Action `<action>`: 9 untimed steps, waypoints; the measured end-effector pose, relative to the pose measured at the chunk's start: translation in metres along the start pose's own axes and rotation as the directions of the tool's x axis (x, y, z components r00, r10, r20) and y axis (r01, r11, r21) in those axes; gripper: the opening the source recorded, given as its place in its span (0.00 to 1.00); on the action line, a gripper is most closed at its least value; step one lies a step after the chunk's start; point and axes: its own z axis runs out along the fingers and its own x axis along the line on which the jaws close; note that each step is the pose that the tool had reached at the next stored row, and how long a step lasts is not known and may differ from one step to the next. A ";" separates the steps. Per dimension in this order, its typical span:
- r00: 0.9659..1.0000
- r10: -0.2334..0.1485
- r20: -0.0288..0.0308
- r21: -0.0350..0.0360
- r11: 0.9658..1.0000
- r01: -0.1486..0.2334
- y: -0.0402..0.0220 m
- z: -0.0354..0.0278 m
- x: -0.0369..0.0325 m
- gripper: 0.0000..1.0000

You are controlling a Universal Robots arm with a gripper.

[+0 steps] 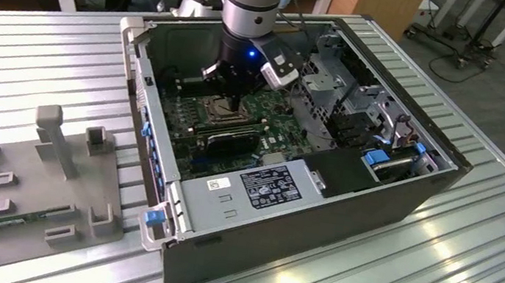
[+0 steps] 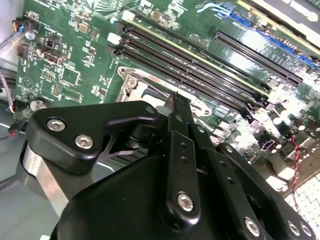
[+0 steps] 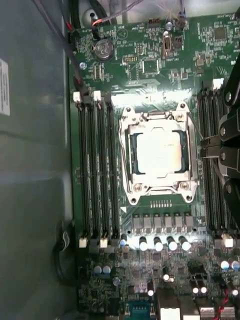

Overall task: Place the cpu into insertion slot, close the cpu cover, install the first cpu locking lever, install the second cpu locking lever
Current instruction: 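Install the second cpu locking lever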

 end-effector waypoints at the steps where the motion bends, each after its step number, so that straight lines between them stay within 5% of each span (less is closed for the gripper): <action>1: 1.000 0.000 0.003 0.000 1.000 0.000 -0.0002 -0.0001 0.0017 0.11; 9: 1.000 -0.001 0.015 -0.001 1.000 0.001 -0.0010 -0.0004 0.0068 0.11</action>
